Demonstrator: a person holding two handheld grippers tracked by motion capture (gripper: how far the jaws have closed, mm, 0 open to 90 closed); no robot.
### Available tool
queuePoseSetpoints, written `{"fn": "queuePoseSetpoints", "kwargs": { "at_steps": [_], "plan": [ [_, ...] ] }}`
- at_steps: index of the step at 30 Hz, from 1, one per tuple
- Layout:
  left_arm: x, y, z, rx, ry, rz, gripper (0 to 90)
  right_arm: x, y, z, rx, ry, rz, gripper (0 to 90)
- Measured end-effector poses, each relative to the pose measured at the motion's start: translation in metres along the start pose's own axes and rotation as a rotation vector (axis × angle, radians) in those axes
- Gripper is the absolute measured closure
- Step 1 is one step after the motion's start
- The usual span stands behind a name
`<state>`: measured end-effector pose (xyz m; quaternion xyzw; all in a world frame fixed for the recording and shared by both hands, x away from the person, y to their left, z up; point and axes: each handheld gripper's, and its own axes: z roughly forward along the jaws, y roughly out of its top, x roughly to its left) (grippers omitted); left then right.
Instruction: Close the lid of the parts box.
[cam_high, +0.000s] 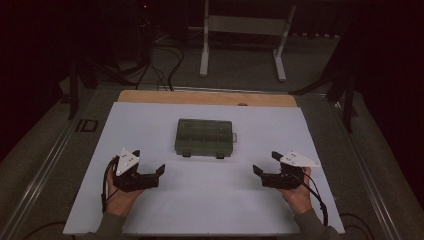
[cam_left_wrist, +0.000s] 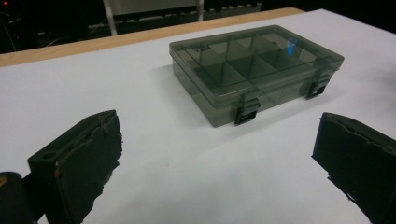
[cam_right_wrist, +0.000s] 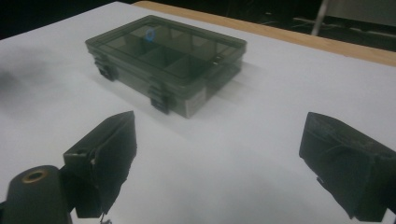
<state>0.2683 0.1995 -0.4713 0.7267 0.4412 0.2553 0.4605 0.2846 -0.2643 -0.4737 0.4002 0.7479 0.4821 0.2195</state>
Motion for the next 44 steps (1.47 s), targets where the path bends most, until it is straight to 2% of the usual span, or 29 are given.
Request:
{"fn": "queuePoseSetpoints", "kwargs": {
  "at_steps": [4, 8, 16, 19, 26, 30, 36, 44],
  "plan": [
    [0.002, -0.002, -0.005, -0.017, 0.021, 0.006, 1.9, -0.005, -0.008, -0.004, 0.01, -0.037, -0.011, 11.2],
    [0.004, -0.006, -0.01, -0.031, 0.05, 0.01, 1.8, -0.009, -0.014, -0.007, 0.016, -0.041, 0.013, 11.2],
    [0.009, -0.014, -0.023, -0.038, 0.076, 0.004, 1.7, -0.009, -0.022, -0.013, 0.019, -0.035, 0.055, 10.9],
    [0.009, -0.016, -0.026, -0.043, 0.076, -0.006, 1.7, -0.009, -0.024, -0.016, 0.016, -0.035, 0.059, 10.8],
    [0.008, -0.021, -0.033, -0.035, 0.076, 0.005, 1.7, -0.008, -0.026, -0.022, 0.006, -0.033, 0.072, 10.4],
    [0.01, -0.023, -0.037, -0.039, 0.07, -0.012, 1.7, -0.009, -0.027, -0.025, 0.001, -0.036, 0.077, 10.4],
    [0.01, -0.025, -0.04, -0.043, 0.073, -0.015, 1.7, -0.011, -0.027, -0.027, -0.015, -0.029, 0.099, 10.3],
    [0.011, -0.024, -0.04, -0.047, 0.071, -0.016, 1.7, -0.012, -0.027, -0.027, -0.018, -0.034, 0.096, 10.3]
  ]
}}
